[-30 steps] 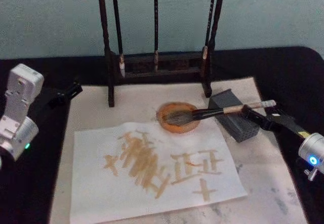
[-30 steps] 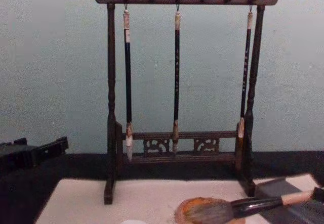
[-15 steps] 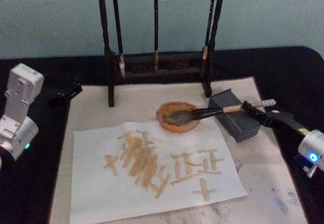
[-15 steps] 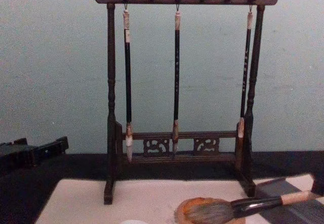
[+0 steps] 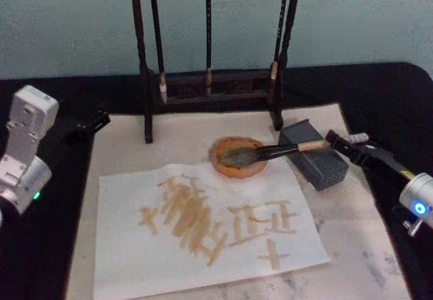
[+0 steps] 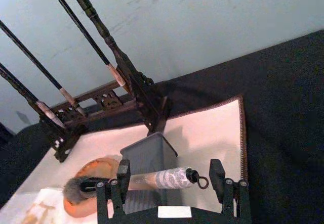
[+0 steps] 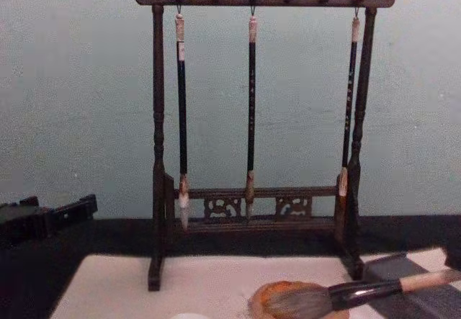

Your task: Pick up the brush from the inkstone, write on the paper, then place the brush back to its original position.

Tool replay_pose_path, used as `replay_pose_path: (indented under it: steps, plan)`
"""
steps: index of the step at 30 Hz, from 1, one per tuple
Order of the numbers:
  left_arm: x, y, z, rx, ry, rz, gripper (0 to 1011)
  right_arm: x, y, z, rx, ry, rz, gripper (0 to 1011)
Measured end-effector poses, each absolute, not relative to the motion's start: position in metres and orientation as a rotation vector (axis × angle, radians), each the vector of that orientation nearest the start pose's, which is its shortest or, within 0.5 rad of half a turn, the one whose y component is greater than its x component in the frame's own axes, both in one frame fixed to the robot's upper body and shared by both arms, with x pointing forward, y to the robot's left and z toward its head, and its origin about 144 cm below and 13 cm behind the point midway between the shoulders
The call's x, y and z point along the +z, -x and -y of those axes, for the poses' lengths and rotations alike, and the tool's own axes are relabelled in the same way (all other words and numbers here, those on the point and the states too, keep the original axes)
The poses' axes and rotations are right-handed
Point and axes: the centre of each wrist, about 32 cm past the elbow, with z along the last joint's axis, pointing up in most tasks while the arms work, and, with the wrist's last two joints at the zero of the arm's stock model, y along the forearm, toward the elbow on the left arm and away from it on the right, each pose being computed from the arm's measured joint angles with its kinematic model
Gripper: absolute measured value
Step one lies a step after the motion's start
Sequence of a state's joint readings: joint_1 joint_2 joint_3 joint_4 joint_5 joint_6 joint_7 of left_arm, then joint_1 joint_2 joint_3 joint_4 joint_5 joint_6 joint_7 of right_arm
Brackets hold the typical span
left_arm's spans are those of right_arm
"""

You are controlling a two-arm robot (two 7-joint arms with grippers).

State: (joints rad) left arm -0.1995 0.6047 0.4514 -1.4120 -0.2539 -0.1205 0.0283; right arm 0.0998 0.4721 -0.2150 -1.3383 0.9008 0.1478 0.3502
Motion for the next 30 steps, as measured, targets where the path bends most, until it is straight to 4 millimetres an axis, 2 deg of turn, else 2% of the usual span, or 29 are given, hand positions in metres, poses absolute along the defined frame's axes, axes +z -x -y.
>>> replay_pose_path:
  steps: [30]
  plan:
    - [1.1398,-0.4886,-0.3097,1.248,-0.305,0.285,1002,1.1065,-0.4806,0.3349,-1.079,-0.165,-0.577,1008]
